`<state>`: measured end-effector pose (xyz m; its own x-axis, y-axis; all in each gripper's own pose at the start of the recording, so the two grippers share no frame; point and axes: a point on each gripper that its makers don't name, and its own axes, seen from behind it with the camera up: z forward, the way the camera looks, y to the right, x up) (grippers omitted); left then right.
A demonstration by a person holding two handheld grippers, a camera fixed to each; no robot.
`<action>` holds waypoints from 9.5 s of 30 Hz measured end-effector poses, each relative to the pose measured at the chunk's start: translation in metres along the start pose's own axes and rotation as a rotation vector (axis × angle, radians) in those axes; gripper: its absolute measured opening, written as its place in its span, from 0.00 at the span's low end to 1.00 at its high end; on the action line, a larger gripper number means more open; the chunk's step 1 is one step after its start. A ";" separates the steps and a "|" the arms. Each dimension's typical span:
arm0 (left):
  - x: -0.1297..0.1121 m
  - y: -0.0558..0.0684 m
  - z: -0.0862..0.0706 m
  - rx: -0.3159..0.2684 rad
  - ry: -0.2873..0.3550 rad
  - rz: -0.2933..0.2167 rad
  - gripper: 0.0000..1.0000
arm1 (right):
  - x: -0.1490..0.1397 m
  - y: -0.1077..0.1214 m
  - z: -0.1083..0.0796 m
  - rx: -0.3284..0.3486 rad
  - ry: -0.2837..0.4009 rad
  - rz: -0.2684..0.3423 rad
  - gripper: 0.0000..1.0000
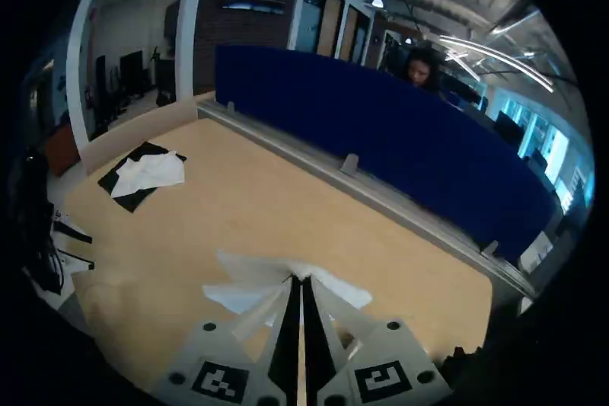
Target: Fold towel
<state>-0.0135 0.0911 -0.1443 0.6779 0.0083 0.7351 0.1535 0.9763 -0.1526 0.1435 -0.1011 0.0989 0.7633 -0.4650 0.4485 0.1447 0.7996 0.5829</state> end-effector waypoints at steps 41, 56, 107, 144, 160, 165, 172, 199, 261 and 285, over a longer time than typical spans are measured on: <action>0.010 0.011 0.008 0.003 -0.014 0.025 0.94 | -0.039 0.156 -0.023 -0.169 -0.078 0.099 0.02; 0.011 0.023 0.007 -0.012 -0.025 0.053 0.94 | -0.156 0.149 -0.057 -0.201 -0.182 0.229 0.02; 0.009 0.028 0.006 -0.008 -0.032 0.060 0.94 | -0.307 0.139 -0.041 -0.384 -0.335 0.530 0.12; 0.009 0.029 0.002 -0.003 -0.027 0.046 0.94 | -0.247 0.102 -0.007 -0.285 -0.205 0.480 0.98; 0.011 0.028 0.002 -0.002 -0.028 0.049 0.94 | -0.269 0.092 0.002 -0.266 -0.257 0.461 0.98; 0.012 0.028 0.003 -0.004 -0.027 0.045 0.94 | -0.251 0.099 -0.002 -0.271 -0.216 0.463 0.98; 0.012 0.030 0.004 -0.007 -0.028 0.048 0.94 | -0.221 0.124 0.000 -0.288 -0.166 0.456 0.98; 0.008 0.018 0.004 0.021 -0.029 0.025 0.94 | -0.207 0.156 0.064 -0.274 -0.209 0.459 0.98; 0.073 0.000 0.009 0.006 0.246 0.028 0.93 | -0.173 -0.018 -0.075 -0.375 0.258 0.479 0.98; 0.112 -0.031 0.015 0.057 0.507 0.069 0.93 | -0.182 -0.072 -0.068 -0.379 0.266 0.520 1.00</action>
<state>0.0472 0.0652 -0.0474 0.9506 -0.0195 0.3098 0.0668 0.9875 -0.1428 0.0369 -0.0475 -0.0712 0.9145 0.0843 0.3957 -0.1085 0.9933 0.0390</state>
